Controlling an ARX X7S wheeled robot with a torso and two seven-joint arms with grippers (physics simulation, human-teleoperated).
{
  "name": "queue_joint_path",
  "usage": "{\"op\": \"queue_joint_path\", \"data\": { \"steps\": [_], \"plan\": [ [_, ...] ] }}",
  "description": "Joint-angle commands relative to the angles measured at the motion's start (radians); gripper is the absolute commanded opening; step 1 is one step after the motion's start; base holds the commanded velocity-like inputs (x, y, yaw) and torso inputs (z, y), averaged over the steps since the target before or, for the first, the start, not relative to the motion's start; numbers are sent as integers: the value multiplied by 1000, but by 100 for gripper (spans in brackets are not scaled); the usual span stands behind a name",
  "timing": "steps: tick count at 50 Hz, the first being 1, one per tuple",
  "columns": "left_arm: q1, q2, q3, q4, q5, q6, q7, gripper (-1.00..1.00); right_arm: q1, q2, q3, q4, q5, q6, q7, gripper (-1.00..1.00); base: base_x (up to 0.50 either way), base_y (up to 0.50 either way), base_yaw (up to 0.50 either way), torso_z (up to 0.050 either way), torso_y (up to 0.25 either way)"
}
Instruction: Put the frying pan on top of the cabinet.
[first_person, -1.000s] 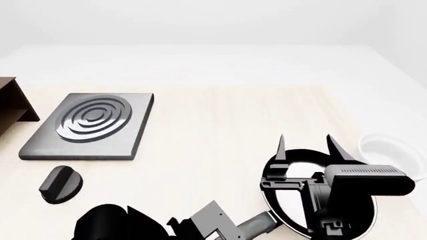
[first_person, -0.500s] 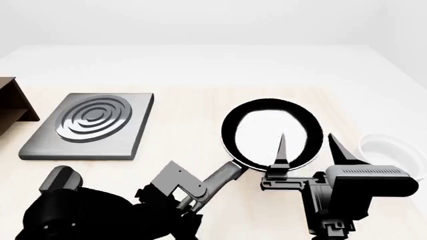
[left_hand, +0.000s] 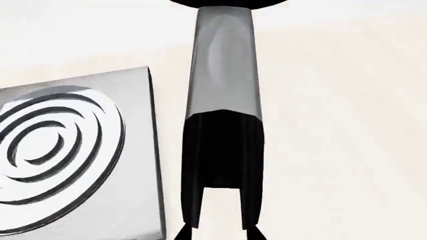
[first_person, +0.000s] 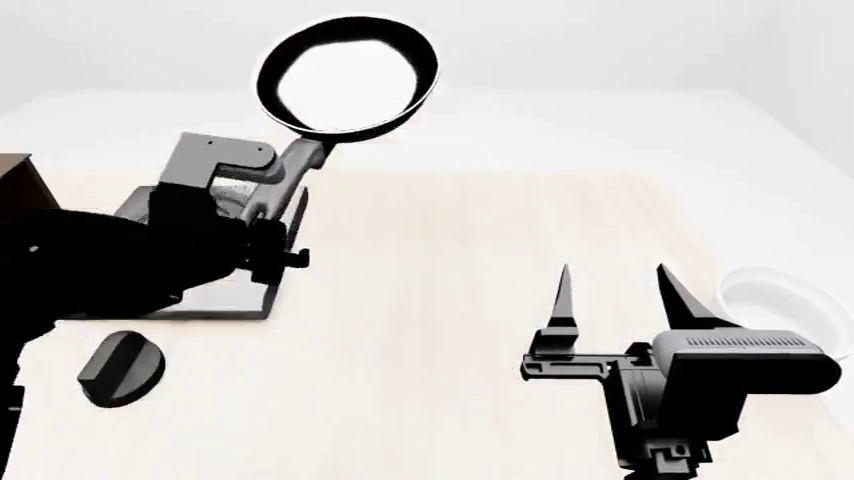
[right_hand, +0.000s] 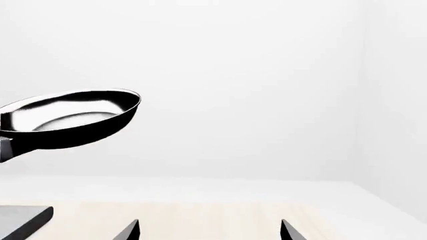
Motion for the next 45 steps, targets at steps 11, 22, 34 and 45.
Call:
{"op": "queue_joint_path", "data": {
  "steps": [11, 22, 34, 45],
  "plan": [
    [-623, 125, 242, -753, 465, 135, 220, -100, 6, 9, -8, -14, 7, 7, 9, 100, 0, 0, 0, 1, 2],
    [-741, 130, 258, -945, 527, 158, 212, -100, 0, 13, -10, -20, 11, 3, 13, 100, 0, 0, 0, 0, 2],
    [-807, 131, 196, -1144, 562, 199, 111, -100, -6, 19, -8, -28, 14, 3, 21, 100, 0, 0, 0, 0, 2],
    [-768, 82, -98, -1146, 707, 170, -59, -100, -8, 24, -7, -35, 16, 4, 28, 100, 0, 0, 0, 0, 1]
  ]
}}
